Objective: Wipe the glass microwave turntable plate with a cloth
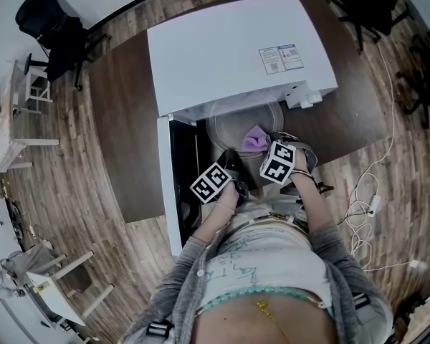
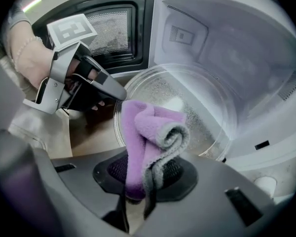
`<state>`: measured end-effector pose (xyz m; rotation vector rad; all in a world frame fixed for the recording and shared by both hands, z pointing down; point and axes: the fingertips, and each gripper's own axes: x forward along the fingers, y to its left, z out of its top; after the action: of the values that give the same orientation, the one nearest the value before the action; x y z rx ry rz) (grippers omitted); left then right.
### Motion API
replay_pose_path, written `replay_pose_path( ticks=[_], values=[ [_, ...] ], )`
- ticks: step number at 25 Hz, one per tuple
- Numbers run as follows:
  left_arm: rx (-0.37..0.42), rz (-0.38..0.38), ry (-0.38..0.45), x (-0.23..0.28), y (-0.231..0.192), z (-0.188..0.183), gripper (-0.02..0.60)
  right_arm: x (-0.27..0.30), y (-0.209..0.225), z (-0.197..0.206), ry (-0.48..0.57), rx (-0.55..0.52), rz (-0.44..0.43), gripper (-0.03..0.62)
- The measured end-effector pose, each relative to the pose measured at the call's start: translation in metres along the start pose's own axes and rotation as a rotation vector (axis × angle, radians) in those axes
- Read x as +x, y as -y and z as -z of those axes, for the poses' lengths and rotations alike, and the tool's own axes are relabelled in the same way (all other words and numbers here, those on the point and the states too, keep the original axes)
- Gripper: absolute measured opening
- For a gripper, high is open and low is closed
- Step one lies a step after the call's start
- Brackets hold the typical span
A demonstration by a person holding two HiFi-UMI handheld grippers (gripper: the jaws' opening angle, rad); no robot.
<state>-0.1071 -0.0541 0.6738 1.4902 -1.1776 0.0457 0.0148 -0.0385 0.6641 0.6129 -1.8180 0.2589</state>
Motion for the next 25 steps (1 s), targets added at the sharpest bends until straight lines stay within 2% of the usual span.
replay_pose_path(
  ticks=[9,14,17,20,25],
  values=[
    [0.002,-0.004,0.002,0.000,0.002,0.001,0.061,0.008,-0.024,-0.023,0.013,-0.103,-0.076,0.109],
    [-0.001,-0.002,0.004,0.000,0.001,0.000,0.061,0.008,-0.021,-0.027,0.030,-0.073,-0.096,0.109],
    [-0.003,0.000,0.003,0.000,0.001,0.000,0.061,0.008,-0.016,-0.032,0.045,-0.074,-0.082,0.107],
    [-0.003,-0.002,0.004,0.000,0.002,0.000,0.061,0.008,-0.010,-0.042,0.050,-0.127,-0.045,0.107],
    [-0.003,-0.003,0.006,0.001,0.002,0.001,0.061,0.011,-0.007,-0.061,0.068,-0.173,-0.033,0.107]
  ],
)
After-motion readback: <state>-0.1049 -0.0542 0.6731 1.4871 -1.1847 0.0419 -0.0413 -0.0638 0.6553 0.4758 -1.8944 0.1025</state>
